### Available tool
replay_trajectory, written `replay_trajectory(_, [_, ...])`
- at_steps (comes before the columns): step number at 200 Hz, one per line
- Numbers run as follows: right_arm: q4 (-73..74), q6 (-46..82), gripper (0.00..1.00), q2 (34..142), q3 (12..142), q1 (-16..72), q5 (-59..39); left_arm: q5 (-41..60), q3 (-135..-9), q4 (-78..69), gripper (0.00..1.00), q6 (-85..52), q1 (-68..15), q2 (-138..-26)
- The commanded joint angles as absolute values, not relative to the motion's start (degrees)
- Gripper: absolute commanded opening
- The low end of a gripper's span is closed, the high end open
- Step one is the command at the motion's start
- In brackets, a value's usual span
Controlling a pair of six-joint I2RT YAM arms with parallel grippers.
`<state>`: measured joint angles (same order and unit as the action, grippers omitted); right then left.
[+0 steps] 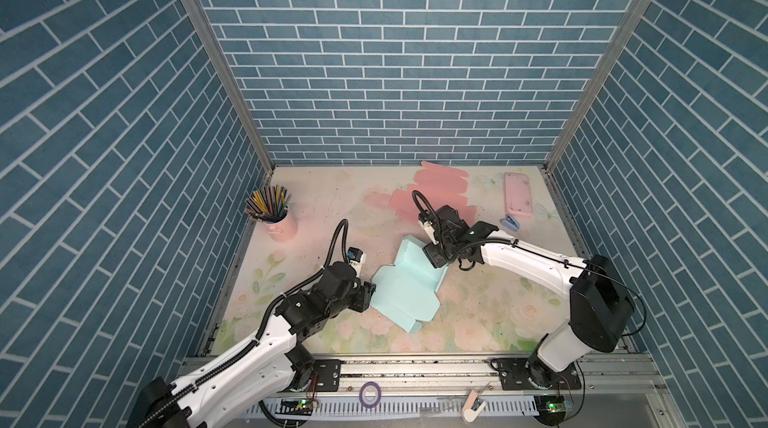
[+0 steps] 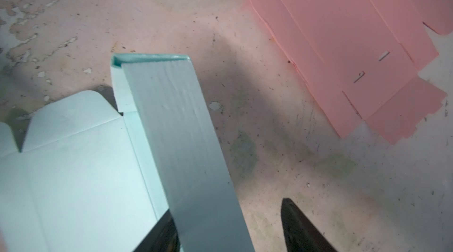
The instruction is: Fold the paper box
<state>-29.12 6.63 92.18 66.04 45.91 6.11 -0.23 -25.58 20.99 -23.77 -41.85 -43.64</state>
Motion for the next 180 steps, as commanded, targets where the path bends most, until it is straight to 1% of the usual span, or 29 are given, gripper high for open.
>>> replay_trajectory(1, [-27.69, 6.21, 0.63, 93.09, 64.38, 43.60, 3.43, -1.21, -27.01, 27.80, 0.64, -29.51, -42.86, -40.82])
replay_trajectory(35, [-24.12, 8.32, 0.60, 94.11, 61.70, 39.63, -0.01, -0.88, -27.88, 28.28, 0.75, -34.25, -45.48, -38.93])
replay_trajectory(58, [-23.13, 8.48, 0.58, 95.08, 60.95, 38.96, -0.75, -1.30, -28.85, 25.89, 0.90, -36.32, -48.00, -41.06])
replay_trajectory(80, [-21.95, 8.62, 0.57, 94.56, 59.74, 38.92, -1.19, -3.89, -29.18, 22.83, 0.99, -39.09, -51.20, -43.72])
replay_trajectory(111, [-20.33, 8.88, 0.57, 94.47, 58.17, 38.85, -1.86, -3.00, -28.54, 14.18, 0.99, -41.81, -52.27, -48.40])
replay_trajectory(150, [-18.16, 9.45, 0.56, 94.68, 56.17, 38.89, -2.59, -3.39, -27.61, 7.97, 0.90, -45.34, -53.67, -52.32])
replay_trajectory(180, [-16.97, 9.67, 0.56, 95.68, 55.67, 38.85, -2.90, -6.05, -26.59, 7.66, 0.87, -47.56, -55.05, -51.81])
